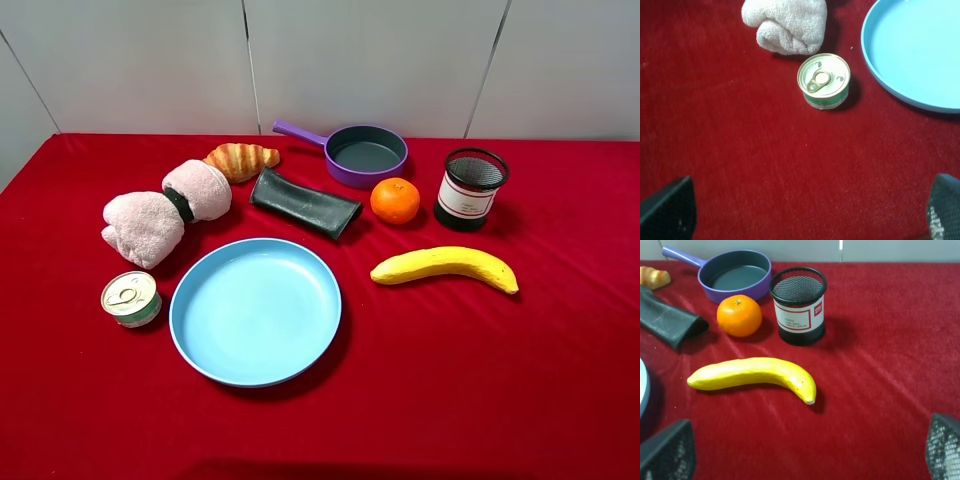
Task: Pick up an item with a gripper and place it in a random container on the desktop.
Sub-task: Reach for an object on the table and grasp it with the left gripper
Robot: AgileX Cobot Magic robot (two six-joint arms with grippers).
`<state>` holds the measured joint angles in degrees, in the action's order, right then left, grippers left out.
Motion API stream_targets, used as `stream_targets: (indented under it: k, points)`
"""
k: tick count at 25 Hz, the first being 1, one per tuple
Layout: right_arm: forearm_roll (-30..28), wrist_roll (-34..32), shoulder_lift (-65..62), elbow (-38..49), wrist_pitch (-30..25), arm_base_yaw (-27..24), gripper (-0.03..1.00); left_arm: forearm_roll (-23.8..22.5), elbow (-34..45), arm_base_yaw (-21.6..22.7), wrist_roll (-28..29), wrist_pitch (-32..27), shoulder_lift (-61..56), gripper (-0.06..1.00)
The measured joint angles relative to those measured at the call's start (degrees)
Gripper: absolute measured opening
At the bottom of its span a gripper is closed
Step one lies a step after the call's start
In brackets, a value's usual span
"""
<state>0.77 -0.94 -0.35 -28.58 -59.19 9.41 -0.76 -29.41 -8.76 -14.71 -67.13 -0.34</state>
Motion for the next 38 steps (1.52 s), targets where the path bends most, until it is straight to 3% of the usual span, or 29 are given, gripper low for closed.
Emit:
stream_targets:
  k: [38]
  points:
    - [0.0,0.0,0.0,0.0,0.0,0.0,0.69,0.8,0.0,0.0,-0.9,0.0,0.0,0.91]
